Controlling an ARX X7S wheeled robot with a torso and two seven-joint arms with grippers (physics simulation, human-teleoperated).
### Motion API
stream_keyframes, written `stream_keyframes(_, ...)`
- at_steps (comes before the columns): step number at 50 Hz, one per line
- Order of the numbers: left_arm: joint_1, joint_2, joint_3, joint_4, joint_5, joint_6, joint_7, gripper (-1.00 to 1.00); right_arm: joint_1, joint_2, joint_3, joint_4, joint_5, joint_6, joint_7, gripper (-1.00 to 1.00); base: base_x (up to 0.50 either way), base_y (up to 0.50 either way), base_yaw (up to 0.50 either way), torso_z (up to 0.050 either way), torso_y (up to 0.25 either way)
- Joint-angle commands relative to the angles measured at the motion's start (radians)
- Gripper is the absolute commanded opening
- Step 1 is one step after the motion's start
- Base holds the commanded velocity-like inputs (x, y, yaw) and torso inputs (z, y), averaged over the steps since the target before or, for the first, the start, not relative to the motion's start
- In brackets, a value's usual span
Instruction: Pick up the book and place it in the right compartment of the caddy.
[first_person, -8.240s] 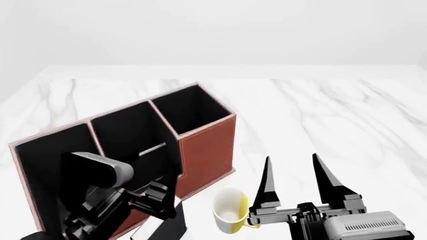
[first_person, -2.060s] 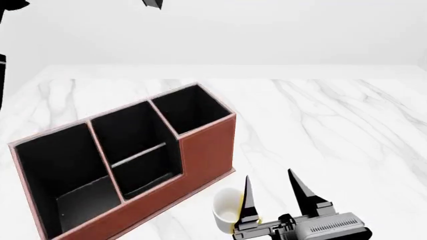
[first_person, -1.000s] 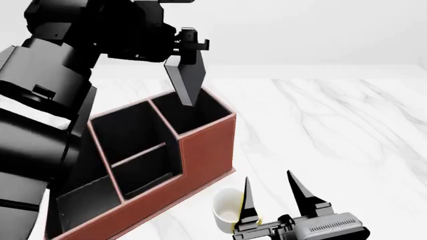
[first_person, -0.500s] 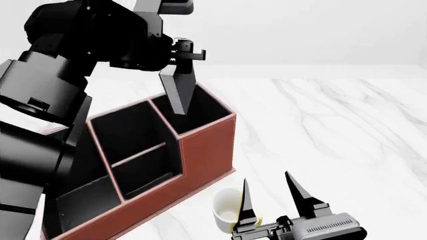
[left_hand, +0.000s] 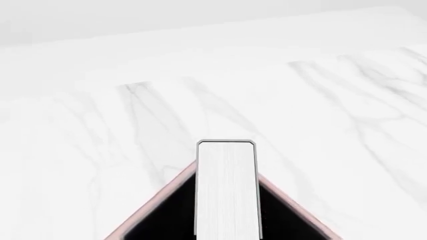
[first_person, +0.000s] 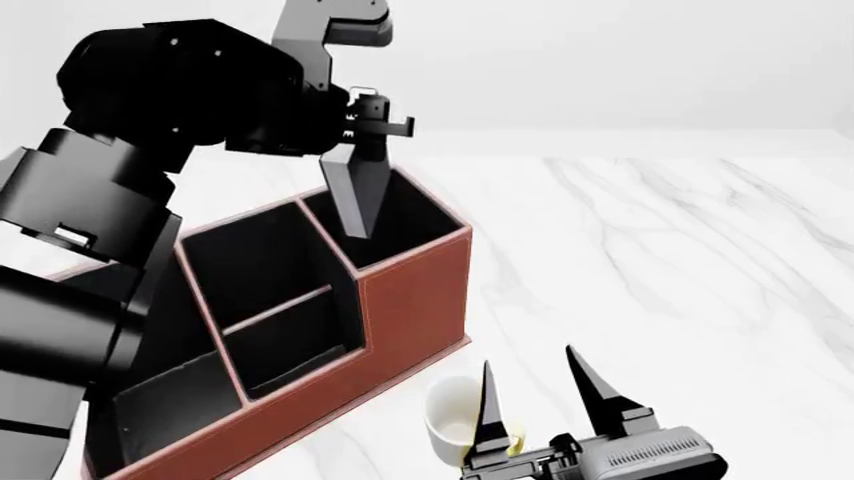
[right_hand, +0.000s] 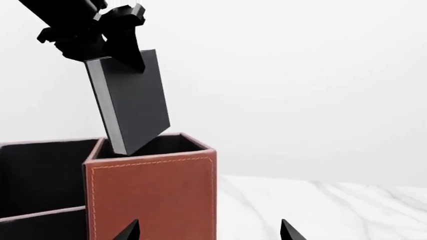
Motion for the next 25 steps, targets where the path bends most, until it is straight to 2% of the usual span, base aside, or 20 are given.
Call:
stream_keyframes(1, 0.006, 0.021, -0.038, 0.009, 0.049, 0.026, 0.007, -1.00, -0.001, -0.014, 0.015, 0.002, -0.012, 0.001, -0.021, 1.00, 0.00, 0.00, 0.00, 0.000, 0.000)
stream_keyframes(25, 0.055, 0.050, 0.007, -0.033, 0.080, 0.084, 0.075, -1.00, 0.001, -0.006, 0.009, -0.005, -0.005, 0.007, -0.015, 1.00, 0.00, 0.00, 0.00, 0.000, 0.001)
